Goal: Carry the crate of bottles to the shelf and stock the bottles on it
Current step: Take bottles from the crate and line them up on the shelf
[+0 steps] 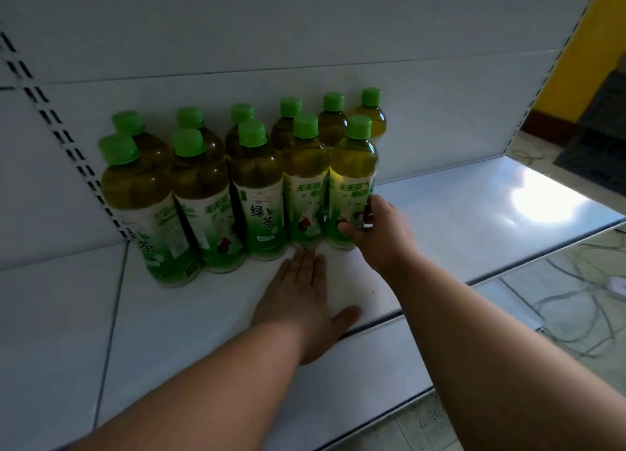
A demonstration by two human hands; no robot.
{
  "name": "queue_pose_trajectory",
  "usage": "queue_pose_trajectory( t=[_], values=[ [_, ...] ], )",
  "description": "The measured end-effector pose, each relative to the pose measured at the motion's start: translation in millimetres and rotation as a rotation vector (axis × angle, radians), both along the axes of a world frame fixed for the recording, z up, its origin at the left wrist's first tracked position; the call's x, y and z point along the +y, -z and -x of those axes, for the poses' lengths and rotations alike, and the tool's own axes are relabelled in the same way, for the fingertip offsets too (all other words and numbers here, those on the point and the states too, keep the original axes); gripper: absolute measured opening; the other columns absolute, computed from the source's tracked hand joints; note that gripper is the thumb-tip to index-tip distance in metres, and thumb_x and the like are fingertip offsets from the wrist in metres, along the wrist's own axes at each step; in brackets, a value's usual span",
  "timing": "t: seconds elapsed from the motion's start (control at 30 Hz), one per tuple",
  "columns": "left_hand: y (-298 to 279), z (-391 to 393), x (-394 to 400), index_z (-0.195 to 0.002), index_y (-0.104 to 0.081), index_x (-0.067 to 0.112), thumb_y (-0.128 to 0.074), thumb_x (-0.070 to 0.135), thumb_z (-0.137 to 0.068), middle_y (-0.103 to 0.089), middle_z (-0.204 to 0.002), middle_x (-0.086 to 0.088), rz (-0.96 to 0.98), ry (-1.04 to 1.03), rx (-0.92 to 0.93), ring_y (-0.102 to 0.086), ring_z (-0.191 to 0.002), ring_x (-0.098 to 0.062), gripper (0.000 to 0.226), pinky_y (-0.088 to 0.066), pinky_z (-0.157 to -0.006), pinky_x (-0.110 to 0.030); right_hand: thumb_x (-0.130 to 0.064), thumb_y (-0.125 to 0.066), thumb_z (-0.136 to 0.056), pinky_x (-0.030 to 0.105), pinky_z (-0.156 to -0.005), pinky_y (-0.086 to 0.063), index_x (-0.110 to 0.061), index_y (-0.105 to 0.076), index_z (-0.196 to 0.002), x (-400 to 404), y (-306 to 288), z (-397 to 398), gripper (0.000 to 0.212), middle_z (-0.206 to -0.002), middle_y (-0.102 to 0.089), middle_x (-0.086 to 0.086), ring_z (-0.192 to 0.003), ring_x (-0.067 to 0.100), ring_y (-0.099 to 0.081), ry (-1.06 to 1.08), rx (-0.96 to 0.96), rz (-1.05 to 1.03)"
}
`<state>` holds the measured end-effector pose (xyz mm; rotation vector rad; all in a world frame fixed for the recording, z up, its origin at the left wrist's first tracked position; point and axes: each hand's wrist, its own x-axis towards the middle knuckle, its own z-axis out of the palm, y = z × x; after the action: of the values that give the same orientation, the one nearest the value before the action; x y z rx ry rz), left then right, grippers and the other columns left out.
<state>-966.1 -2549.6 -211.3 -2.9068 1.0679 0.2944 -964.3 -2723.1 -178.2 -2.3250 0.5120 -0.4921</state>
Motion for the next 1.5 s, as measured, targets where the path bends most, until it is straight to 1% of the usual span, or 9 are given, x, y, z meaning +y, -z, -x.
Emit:
queue_pose_trajectory(
  t=[0.3, 0.4, 0.5, 0.57, 0.7, 1.0, 1.13, 1.3, 1.5],
  values=[
    [-3, 2, 1, -0.152, 0.020, 0.008, -0.015, 0.074, -0.091, 0.024, -0.162, -0.011, 0.016, 0.000, 0.027, 0.022, -0.149, -0.021, 0.097, 0.015, -0.118, -0.034, -0.034, -0.080, -0.080, 0.033, -0.082, -0.051, -0.017, -0.061, -0.119, -12, -6, -33, 0.047, -0.115, -0.066, 0.002, -0.102, 0.023, -0.063, -0.028, 0.106, -0.030],
    [-5, 3, 0, -0.154, 0.017, 0.010, -0.020, 0.075, -0.090, 0.021, -0.163, -0.009, 0.058, -0.009, 0.034, 0.019, -0.150, -0.020, 0.098, 0.016, -0.116, -0.032, -0.033, -0.081, -0.080, 0.038, -0.090, -0.051, -0.016, -0.054, -0.132, -8, -3, -13, 0.062, -0.126, -0.063, 0.005, -0.112, 0.025, -0.061, -0.006, 0.093, -0.028],
    [-11, 3, 4, -0.158, 0.000, 0.013, -0.032, 0.074, -0.089, 0.002, -0.166, -0.007, 0.189, -0.017, 0.064, 0.001, -0.152, -0.023, 0.097, 0.001, -0.120, -0.034, -0.041, -0.077, -0.082, 0.039, -0.097, -0.049, -0.018, -0.046, -0.142, 0, -5, 30, 0.071, -0.134, -0.056, 0.004, -0.120, 0.021, -0.057, 0.063, 0.074, 0.038],
    [-24, 4, 12, -0.157, -0.016, 0.018, -0.041, 0.071, -0.089, -0.018, -0.164, -0.005, 0.303, -0.024, 0.070, -0.018, -0.148, -0.025, 0.090, -0.015, -0.119, -0.037, -0.042, -0.075, -0.083, 0.038, -0.095, -0.050, -0.024, -0.048, -0.141, 6, -14, 67, 0.067, -0.133, -0.054, 0.002, -0.117, 0.021, -0.058, 0.024, 0.160, 0.116],
    [-57, 24, 24, -0.151, -0.032, 0.026, -0.053, 0.068, -0.085, -0.039, -0.152, -0.002, 0.378, 0.108, 0.047, -0.036, -0.138, -0.025, 0.081, -0.034, -0.111, -0.040, -0.044, -0.075, -0.081, 0.034, -0.095, -0.047, -0.030, -0.042, -0.142, 27, -48, 148, 0.071, -0.137, -0.049, 0.001, -0.123, 0.024, -0.054, 0.004, 0.379, 0.276],
    [-79, 151, 21, -0.145, -0.040, 0.031, -0.053, 0.067, -0.086, -0.048, -0.141, -0.001, 0.463, 0.367, 0.094, -0.045, -0.128, -0.024, 0.070, -0.043, -0.102, -0.043, -0.058, -0.069, -0.078, 0.046, -0.104, -0.042, -0.034, -0.029, -0.149, 89, -79, 314, 0.085, -0.141, -0.044, 0.003, -0.130, 0.026, -0.045, 0.240, 0.672, 0.413],
    [-49, 202, 7, -0.140, -0.041, 0.041, -0.051, 0.067, -0.086, -0.050, -0.132, 0.000, 0.370, 0.491, 0.122, -0.047, -0.124, -0.025, 0.060, -0.041, -0.100, -0.042, -0.056, -0.069, -0.078, 0.045, -0.099, -0.045, -0.030, -0.033, -0.144, 88, -52, 369, 0.079, -0.135, -0.046, 0.006, -0.126, 0.030, -0.046, 0.350, 0.757, 0.344],
    [6, 244, -13, -0.141, -0.041, 0.038, -0.050, 0.069, -0.086, -0.051, -0.126, 0.001, 0.284, 0.560, 0.146, -0.050, -0.118, -0.023, 0.064, -0.043, -0.098, -0.041, -0.054, -0.071, -0.079, 0.044, -0.098, -0.047, -0.027, -0.038, -0.142, 70, 17, 408, 0.076, -0.134, -0.046, 0.008, -0.124, 0.031, -0.049, 0.440, 0.864, 0.130],
    [79, 260, -53, -0.148, -0.033, 0.031, -0.048, 0.067, -0.088, -0.041, -0.145, 0.000, 0.151, 0.618, 0.192, -0.037, -0.133, -0.023, 0.072, -0.033, -0.111, -0.043, -0.055, -0.070, -0.082, 0.044, -0.100, -0.048, -0.022, -0.036, -0.147, 32, 124, 432, 0.080, -0.141, -0.047, 0.010, -0.125, 0.029, -0.051, 0.581, 0.890, -0.192]
  ],
)
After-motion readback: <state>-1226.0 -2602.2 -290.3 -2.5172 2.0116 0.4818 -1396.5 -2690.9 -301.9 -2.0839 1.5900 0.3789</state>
